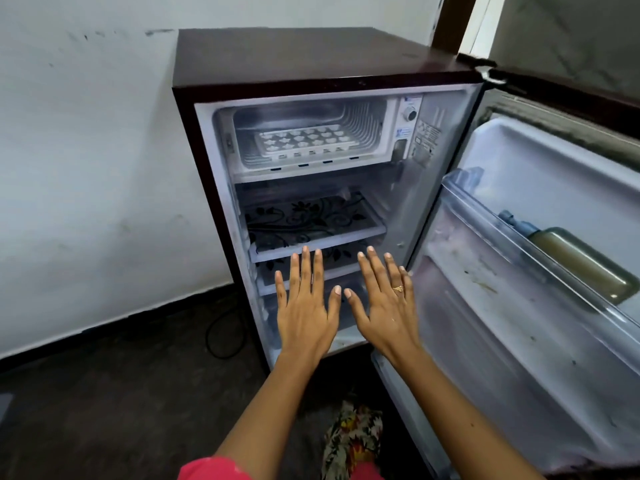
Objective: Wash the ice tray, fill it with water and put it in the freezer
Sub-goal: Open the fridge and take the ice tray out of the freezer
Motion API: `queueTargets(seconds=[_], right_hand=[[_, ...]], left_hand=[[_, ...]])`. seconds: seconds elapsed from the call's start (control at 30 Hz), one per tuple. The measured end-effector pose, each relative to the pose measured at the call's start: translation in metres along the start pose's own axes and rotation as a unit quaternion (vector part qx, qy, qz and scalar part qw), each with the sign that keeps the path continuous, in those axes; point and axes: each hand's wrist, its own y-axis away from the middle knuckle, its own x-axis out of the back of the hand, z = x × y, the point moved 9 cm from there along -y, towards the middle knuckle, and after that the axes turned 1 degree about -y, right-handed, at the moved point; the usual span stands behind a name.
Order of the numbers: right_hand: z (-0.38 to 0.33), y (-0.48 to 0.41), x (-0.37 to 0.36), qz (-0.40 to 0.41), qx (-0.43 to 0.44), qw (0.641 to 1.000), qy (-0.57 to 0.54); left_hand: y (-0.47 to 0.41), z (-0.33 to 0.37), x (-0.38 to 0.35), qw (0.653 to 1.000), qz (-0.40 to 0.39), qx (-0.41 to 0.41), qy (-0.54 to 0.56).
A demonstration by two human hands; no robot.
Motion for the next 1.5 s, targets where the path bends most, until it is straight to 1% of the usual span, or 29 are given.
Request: queueTargets(seconds=[0.23,0.43,0.57,0.77,0.87,1.0,1.23,1.37,1.5], right_hand=[[-0.010,-0.077,-0.009,0.016,0.025,0.999,-0.026],[-0.014,-0.164,-0.008,0.046,0.048,0.997,-0.040],[-0.017,-0.217,-0.012,0.063,0.068,0.995,-0.049],[-0.004,-0.291,-0.028,0.081,0.070,0.993,-0.041],[0.014,-0.323,-0.037,0.082,0.041,0.994,-0.059],[0.036,-0.359,-0.054,0.037,-0.004,0.997,-0.068],[0.058,-0.387,-0.071,-0.006,-0.055,0.984,-0.168],[0.061,-0.391,-0.074,-0.008,-0.063,0.981,-0.184],[0.064,-0.391,-0.073,-0.009,-0.078,0.978,-0.195]], left_hand=[[-0.063,-0.025,-0.003,0.999,0.020,0.026,-0.003],[-0.147,-0.042,0.001,0.998,0.049,0.026,-0.033],[-0.198,-0.057,0.000,0.995,0.066,0.055,-0.041],[-0.260,-0.078,-0.011,0.994,0.070,0.075,-0.048],[-0.284,-0.089,-0.013,0.992,0.080,0.092,-0.036],[-0.307,-0.103,-0.008,0.986,0.103,0.126,-0.024],[-0.323,-0.125,-0.016,0.977,0.087,0.193,0.002],[-0.324,-0.129,-0.019,0.972,0.101,0.210,0.032],[-0.326,-0.129,-0.014,0.972,0.130,0.196,0.028]])
